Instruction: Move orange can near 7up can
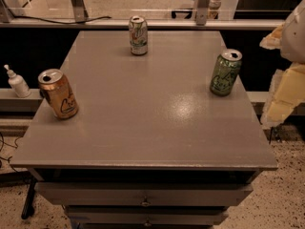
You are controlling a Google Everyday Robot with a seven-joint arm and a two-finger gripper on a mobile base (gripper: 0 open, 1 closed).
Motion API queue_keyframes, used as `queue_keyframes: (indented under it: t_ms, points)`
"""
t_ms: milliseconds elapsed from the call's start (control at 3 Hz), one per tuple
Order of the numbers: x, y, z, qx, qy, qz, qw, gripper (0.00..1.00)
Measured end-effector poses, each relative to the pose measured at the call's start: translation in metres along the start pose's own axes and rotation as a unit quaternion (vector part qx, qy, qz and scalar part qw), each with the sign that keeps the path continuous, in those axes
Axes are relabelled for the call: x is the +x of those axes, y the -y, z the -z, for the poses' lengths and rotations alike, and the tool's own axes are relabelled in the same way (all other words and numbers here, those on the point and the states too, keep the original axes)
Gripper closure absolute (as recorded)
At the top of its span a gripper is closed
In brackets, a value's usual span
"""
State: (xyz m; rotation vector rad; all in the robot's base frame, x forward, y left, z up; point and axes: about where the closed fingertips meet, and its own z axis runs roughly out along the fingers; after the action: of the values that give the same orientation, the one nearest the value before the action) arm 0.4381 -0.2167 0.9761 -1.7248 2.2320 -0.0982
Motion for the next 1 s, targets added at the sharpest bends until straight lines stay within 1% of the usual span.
queue_keyframes:
  t_ms: [333, 667, 1000]
  points:
    - [0.0, 0.0, 0.0, 0.0, 0.0, 0.0, 1.0, 0.0]
    - [-0.026, -0.006, -0.014, -0.014, 0.053, -0.013, 0.9984, 0.0]
    - [-0.046, -0.011, -0.008, -0.02, 0.091, -0.014, 0.9956, 0.0]
